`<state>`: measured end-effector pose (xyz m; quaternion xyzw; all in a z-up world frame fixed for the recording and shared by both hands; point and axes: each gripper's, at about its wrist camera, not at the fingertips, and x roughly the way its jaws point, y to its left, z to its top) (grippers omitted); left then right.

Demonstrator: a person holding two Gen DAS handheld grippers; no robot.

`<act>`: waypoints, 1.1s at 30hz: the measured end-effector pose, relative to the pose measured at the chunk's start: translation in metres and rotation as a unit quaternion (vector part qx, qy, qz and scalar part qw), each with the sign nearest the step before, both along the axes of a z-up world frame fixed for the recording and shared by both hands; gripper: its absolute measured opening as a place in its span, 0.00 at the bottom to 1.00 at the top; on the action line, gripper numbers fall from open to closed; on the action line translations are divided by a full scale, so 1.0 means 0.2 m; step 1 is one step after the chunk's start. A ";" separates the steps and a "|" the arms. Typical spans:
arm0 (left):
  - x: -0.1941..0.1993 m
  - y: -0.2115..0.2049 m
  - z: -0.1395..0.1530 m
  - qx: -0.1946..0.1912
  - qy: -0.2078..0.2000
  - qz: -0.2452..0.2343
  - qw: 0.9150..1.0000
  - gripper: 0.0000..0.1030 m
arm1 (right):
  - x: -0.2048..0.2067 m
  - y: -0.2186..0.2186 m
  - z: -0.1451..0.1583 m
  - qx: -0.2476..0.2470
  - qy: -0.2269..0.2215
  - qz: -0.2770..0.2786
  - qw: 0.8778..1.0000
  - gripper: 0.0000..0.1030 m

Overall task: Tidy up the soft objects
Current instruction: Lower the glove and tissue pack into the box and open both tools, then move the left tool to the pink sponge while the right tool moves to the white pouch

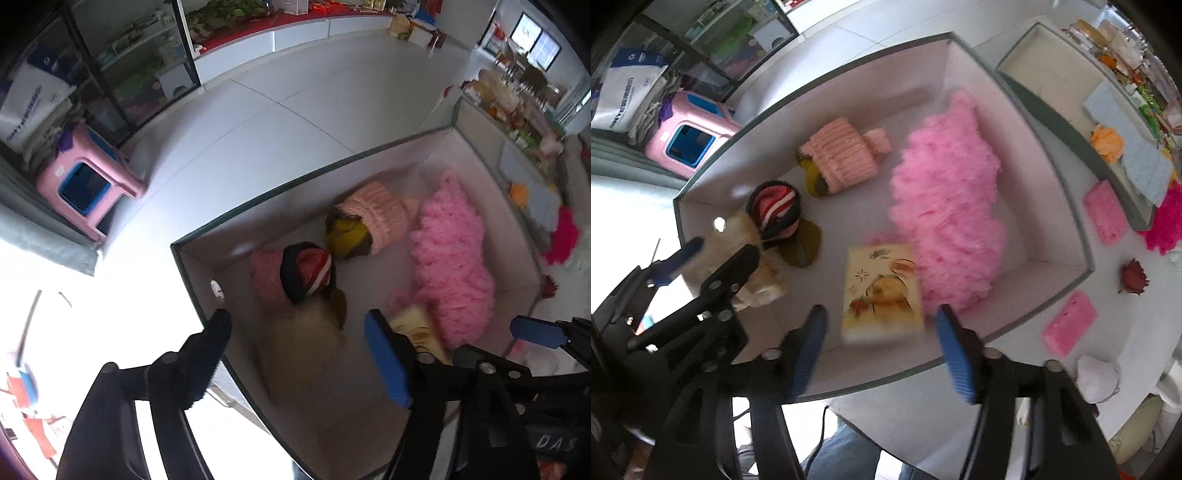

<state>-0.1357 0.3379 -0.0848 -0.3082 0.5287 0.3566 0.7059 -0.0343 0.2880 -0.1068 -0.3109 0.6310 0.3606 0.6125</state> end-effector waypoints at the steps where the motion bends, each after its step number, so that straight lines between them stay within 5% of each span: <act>1: 0.00 0.00 0.01 0.001 -0.002 -0.001 1.000 0.83 | 0.01 -0.01 0.01 0.003 -0.004 -0.004 1.000 0.81; 4: 0.02 -0.01 0.03 0.028 0.020 0.002 0.999 0.99 | 0.05 -0.03 0.04 0.013 -0.007 -0.011 1.000 0.83; 8: 0.00 0.00 0.04 0.008 0.004 0.008 1.000 0.99 | 0.07 -0.06 0.09 0.019 -0.037 -0.013 0.999 1.00; 33: 0.00 -0.15 0.17 0.053 0.056 -0.043 0.996 0.99 | 0.01 -0.14 0.28 0.074 -0.038 -0.023 0.996 1.00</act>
